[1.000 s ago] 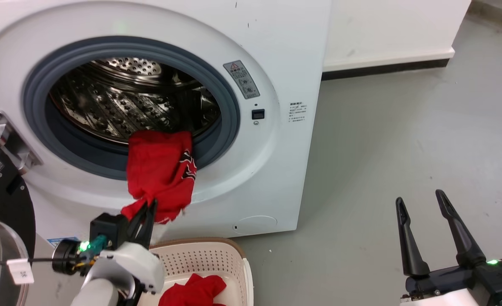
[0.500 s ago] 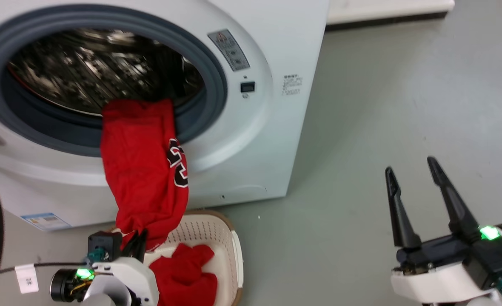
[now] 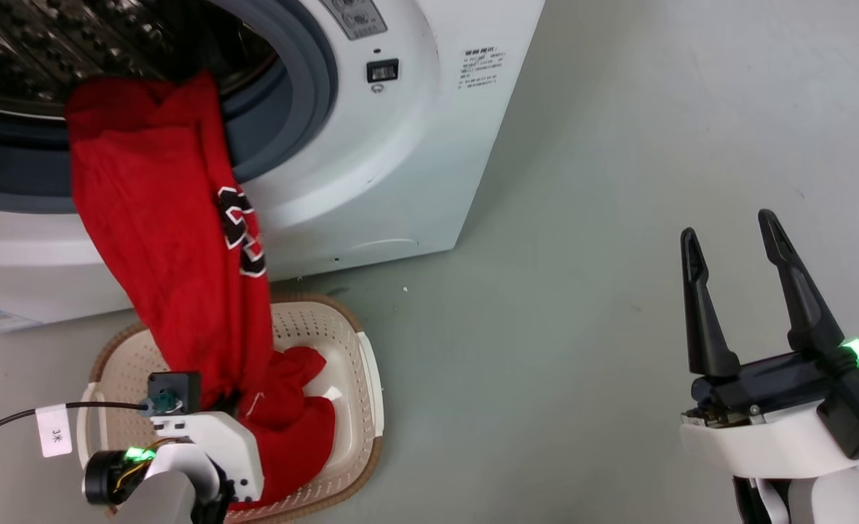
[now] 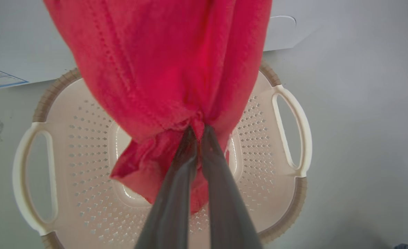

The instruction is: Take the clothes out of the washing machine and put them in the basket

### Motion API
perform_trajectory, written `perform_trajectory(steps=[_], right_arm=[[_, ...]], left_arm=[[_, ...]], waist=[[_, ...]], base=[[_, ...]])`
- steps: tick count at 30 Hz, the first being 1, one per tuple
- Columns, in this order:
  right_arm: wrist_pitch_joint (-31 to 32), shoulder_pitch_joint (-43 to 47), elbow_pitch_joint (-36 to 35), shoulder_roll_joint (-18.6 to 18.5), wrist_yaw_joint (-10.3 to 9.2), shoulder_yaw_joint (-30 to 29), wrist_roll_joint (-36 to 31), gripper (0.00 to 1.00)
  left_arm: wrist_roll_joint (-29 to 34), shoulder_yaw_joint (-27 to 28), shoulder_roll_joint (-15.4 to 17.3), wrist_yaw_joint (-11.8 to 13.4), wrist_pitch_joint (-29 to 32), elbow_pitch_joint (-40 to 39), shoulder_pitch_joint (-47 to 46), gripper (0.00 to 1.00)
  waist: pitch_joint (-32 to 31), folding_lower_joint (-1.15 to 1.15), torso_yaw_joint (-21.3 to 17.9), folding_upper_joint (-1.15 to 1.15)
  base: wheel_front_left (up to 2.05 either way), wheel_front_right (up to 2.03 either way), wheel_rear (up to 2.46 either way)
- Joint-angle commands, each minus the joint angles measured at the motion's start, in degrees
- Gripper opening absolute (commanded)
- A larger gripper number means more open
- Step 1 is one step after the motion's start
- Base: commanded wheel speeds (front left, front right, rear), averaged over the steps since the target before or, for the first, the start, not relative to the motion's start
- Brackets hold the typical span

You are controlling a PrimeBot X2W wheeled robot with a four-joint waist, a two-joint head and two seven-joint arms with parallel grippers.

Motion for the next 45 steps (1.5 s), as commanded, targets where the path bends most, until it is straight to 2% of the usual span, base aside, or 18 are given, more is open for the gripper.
perform_trajectory(steps=[1,7,14,22,23,24,25,31,39,41,45], right_arm=[[-0.11,-1.18,-0.21,0.06,-0.04,0.07,0.21,1.0],[-0.11,-3.46,-0.58,0.06,-0.04,0.93,0.48,1.0],[-0.11,-4.94,-0.6,0.06,-0.04,0.56,0.71,1.0],[-0.11,-5.94,-0.78,0.06,-0.04,1.03,1.0,1.0],[-0.11,-6.05,-0.79,0.06,-0.04,0.95,1.03,1.0],[-0.11,-6.08,-0.78,0.06,-0.04,0.9,1.04,1.0],[-0.11,-6.05,-0.71,0.06,-0.04,0.84,1.01,1.0],[-0.11,-4.94,0.06,0.06,-0.04,0.72,0.71,1.0],[-0.11,-2.46,0.98,0.06,-0.04,1.26,0.67,1.0],[-0.11,-1.59,1.2,0.05,-0.04,1.06,0.53,1.0],[-0.11,0.27,1.38,0.06,-0.04,0.66,0.41,1.0]], left_arm=[[-0.48,0.36,0.15,0.04,0.06,2.18,-0.73,0.0],[-1.48,1.05,-0.12,0.54,0.29,8.94,-4.58,0.0],[-1.73,0.57,-0.65,0.26,0.16,11.45,-7.17,0.0],[-2.04,0.22,-0.34,1.4,1.22,12.68,-8.06,0.0],[-2.08,0.16,-0.42,1.56,1.18,12.73,-8.2,0.13],[-1.72,-0.11,-0.25,1.84,0.83,12.76,-8.37,0.91],[-1.64,-0.2,-0.14,2.06,0.51,12.79,-8.57,1.0],[-1.87,-0.74,-0.66,1.76,-0.01,12.99,-8.0,1.0],[-2.17,-0.5,-0.9,1.96,-2.96,11.96,-4.97,1.0],[-1.76,-0.19,-0.7,2.9,-3.3,9.79,-4.21,1.0],[0.01,2.26,-0.05,5.61,-3.43,-0.54,-0.41,1.0]], waist=[[1.58,-0.01,-0.3,0.0],[4.97,-0.01,-0.83,0.0],[7.05,-0.01,-0.64,0.0],[8.33,-0.01,-1.01,0.0],[8.39,-0.01,-0.99,0.0],[8.41,-0.01,-0.98,0.0],[8.37,-0.01,-0.95,0.0],[6.38,-0.01,-0.3,0.0],[0.36,-0.01,0.49,0.0],[-1.22,-0.01,0.85,0.0],[-4.18,-0.01,1.73,0.0]], base=[[0.0,0.0,0.0],[0.0,0.0,0.0],[0.0,0.0,0.0],[0.0,0.0,0.0],[0.0,0.0,0.0],[0.0,0.0,0.0],[0.0,0.0,0.0],[0.0,0.0,0.0],[0.0,0.0,0.0],[0.0,0.0,0.0],[0.0,0.0,0.0]])
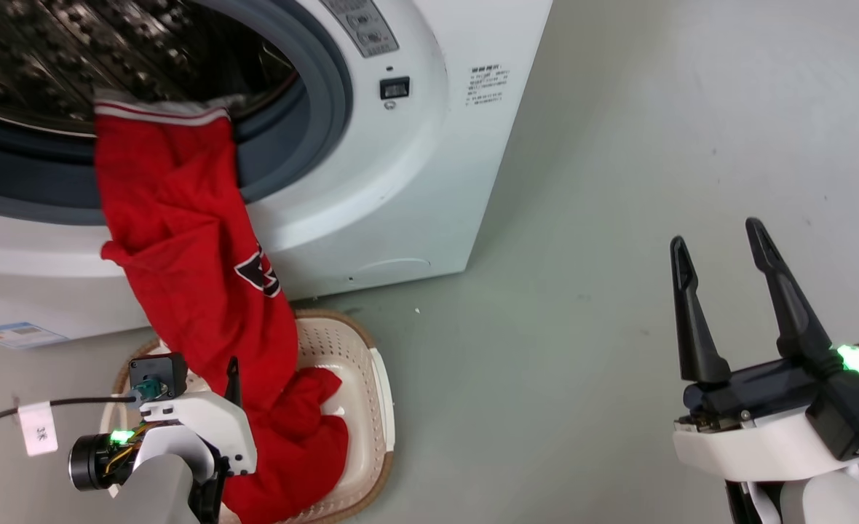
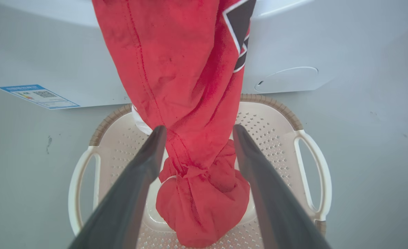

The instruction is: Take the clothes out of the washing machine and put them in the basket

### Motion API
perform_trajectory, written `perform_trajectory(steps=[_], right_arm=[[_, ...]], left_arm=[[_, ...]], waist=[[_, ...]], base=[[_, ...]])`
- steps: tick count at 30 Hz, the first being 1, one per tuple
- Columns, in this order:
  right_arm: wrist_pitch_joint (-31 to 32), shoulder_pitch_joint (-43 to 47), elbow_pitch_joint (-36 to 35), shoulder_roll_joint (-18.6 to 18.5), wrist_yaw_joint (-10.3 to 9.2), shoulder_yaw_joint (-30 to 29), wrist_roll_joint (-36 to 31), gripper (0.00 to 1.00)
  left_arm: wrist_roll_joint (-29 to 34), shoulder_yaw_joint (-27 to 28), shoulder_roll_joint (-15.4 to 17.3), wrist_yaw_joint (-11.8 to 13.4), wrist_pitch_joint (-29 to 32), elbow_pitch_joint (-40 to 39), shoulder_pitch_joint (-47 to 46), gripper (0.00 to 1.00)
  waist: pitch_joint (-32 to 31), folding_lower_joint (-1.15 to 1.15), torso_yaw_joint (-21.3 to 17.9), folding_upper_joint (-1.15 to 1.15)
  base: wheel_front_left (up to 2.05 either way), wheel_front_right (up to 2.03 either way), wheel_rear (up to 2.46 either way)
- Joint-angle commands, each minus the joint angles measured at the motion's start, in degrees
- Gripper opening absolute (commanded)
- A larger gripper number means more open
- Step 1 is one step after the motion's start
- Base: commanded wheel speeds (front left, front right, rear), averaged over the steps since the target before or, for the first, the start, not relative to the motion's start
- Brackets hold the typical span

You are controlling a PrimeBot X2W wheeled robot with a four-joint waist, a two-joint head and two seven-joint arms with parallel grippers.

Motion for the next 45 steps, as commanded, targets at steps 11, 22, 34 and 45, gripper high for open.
perform_trajectory(steps=[11,22,34,45], right_arm=[[-0.11,2.03,-0.13,0.04,-0.04,0.3,-0.47,1.0],[-0.11,-1.66,-0.91,0.04,-0.04,2.31,0.43,1.0],[-0.11,-4.4,-1.23,0.03,-0.05,2.44,1.72,1.0],[-0.11,-5.02,-0.79,0.04,-0.05,2.06,2.1,1.0]], left_arm=[[7.37,8.34,-0.24,3.64,-0.35,-18.02,6.34,1.0],[10.67,11.01,1.65,4.14,-0.29,-8.72,-6.07,1.0],[12.8,11.64,4.84,4.68,0.35,-3.13,-17.46,1.0],[13.94,10.93,5.22,3.1,-0.58,0.28,-21.58,0.0]], waist=[[-4.35,0.0,1.72,0.0],[1.83,0.0,-2.44,0.0],[8.18,0.0,-5.37,0.0],[8.84,0.0,-5.32,0.0]], base=[[0.0,0.0,0.0],[0.0,0.0,0.0],[0.0,0.0,0.0],[0.0,0.0,0.0]])
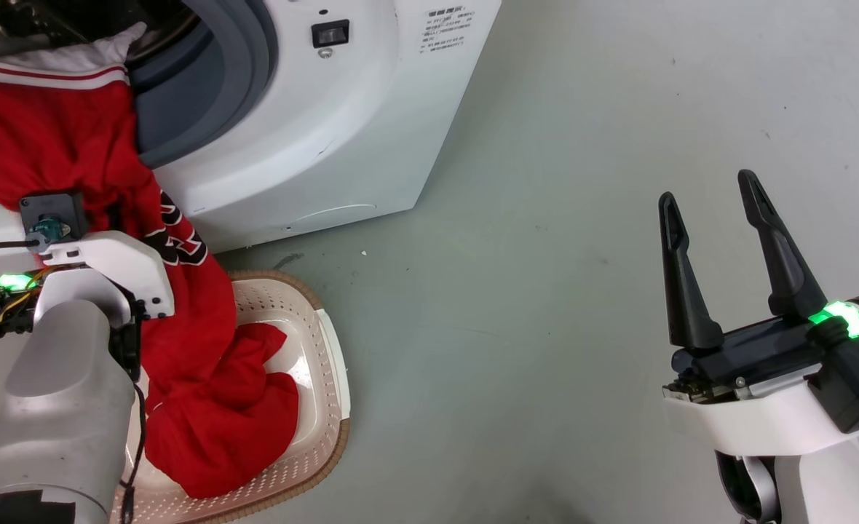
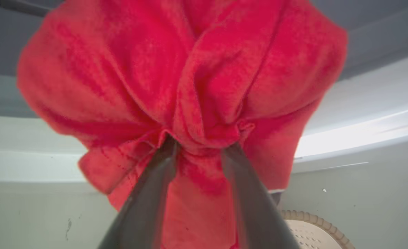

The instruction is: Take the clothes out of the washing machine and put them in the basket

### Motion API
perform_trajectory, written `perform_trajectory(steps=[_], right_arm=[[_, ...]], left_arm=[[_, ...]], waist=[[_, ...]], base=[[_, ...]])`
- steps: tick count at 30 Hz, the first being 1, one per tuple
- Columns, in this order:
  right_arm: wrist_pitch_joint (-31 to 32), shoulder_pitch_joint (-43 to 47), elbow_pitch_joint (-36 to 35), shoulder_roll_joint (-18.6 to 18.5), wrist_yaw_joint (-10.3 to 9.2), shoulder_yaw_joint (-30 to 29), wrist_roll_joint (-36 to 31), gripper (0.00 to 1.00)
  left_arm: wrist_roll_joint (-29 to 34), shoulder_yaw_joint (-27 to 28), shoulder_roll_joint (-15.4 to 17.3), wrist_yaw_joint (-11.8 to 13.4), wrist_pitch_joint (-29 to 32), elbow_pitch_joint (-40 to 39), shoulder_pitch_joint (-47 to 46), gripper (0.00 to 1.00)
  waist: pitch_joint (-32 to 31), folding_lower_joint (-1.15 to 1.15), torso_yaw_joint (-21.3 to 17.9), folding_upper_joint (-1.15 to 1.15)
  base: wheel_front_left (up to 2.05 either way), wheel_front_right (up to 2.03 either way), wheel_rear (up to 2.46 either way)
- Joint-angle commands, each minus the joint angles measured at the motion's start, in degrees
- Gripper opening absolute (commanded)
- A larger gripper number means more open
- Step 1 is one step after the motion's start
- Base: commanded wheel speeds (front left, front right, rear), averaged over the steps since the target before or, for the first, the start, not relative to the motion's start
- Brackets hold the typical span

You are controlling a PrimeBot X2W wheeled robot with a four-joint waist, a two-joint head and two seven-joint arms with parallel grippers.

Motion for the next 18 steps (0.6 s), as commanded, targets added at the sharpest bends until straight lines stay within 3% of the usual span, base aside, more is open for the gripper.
perform_trajectory(steps=[1,10,18], right_arm=[[-0.11,-0.31,0.11,0.05,-0.06,-0.13,0.24,1.0],[-0.11,0.78,0.45,0.05,-0.06,-0.64,-0.31,1.0],[-0.11,3.22,0.97,0.05,-0.06,-1.46,-1.18,1.0]], left_arm=[[0.4,-0.13,0.35,-0.42,-0.77,-1.04,-2.99,0.0],[0.08,0.23,-0.71,-1.69,-0.72,-1.3,0.97,0.0],[0.61,1.17,-2.74,-2.66,-0.63,-8.25,8.05,0.0]], waist=[[-0.31,-0.04,0.18,0.0],[-2.65,-0.04,1.44,0.0],[-7.21,-0.04,3.34,0.0]], base=[[0.0,0.0,0.0],[0.0,0.0,0.0],[0.0,0.0,0.0]])
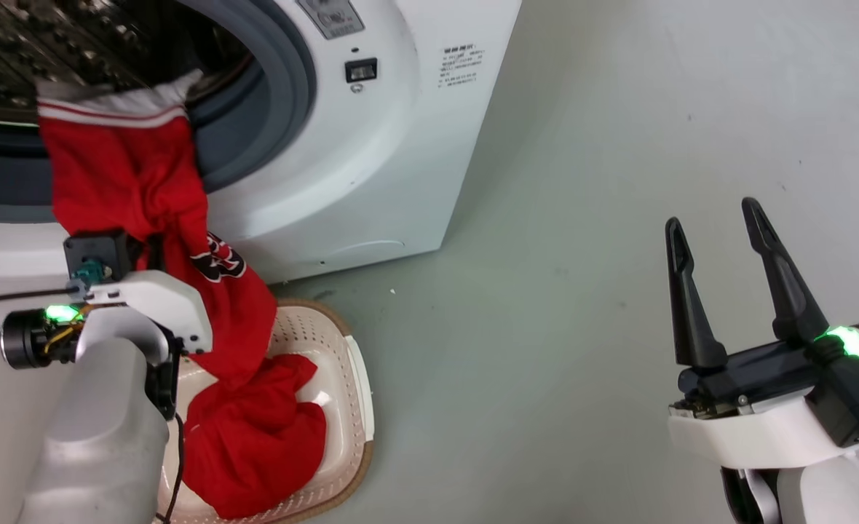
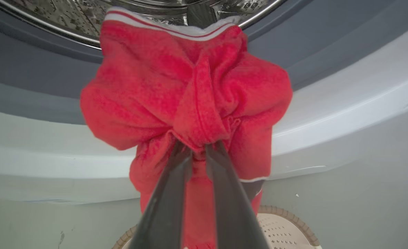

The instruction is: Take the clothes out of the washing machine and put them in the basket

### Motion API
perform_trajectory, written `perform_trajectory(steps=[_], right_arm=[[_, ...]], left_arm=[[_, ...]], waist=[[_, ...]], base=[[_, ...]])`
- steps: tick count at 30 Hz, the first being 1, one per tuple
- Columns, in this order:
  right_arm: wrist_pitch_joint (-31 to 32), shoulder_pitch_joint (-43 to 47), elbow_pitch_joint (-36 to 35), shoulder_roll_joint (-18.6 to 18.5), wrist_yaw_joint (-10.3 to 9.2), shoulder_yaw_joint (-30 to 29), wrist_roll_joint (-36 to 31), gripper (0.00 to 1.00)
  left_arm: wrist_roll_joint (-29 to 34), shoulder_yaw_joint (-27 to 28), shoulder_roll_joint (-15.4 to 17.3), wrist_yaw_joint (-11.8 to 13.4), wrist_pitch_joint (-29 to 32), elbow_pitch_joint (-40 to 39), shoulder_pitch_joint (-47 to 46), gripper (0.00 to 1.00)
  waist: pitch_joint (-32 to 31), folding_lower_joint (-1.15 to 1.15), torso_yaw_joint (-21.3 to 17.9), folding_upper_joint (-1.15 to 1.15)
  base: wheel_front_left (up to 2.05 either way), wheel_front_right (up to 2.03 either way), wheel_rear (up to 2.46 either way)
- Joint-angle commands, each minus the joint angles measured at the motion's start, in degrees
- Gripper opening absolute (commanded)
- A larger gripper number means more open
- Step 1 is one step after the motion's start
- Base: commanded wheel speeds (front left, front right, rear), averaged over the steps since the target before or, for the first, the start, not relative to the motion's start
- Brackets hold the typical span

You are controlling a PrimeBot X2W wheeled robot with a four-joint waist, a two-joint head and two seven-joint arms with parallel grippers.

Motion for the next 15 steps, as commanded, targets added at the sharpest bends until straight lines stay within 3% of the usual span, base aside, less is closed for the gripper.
perform_trajectory(steps=[1,15], right_arm=[[-0.11,1.08,0.2,0.05,-0.06,-0.19,-0.35,1.0],[-0.11,6.21,1.31,0.05,-0.06,-0.35,-1.79,1.0]], left_arm=[[0.47,0.33,-0.28,-0.41,-0.44,-1.91,2.13,0.0],[3.53,1.73,-2.88,-3.78,-0.4,-17.77,16.04,0.0]], waist=[[-2.1,0.0,1.08,0.0],[-11.57,0.0,4.13,0.0]], base=[[0.0,0.0,0.0],[0.0,0.0,0.0]])
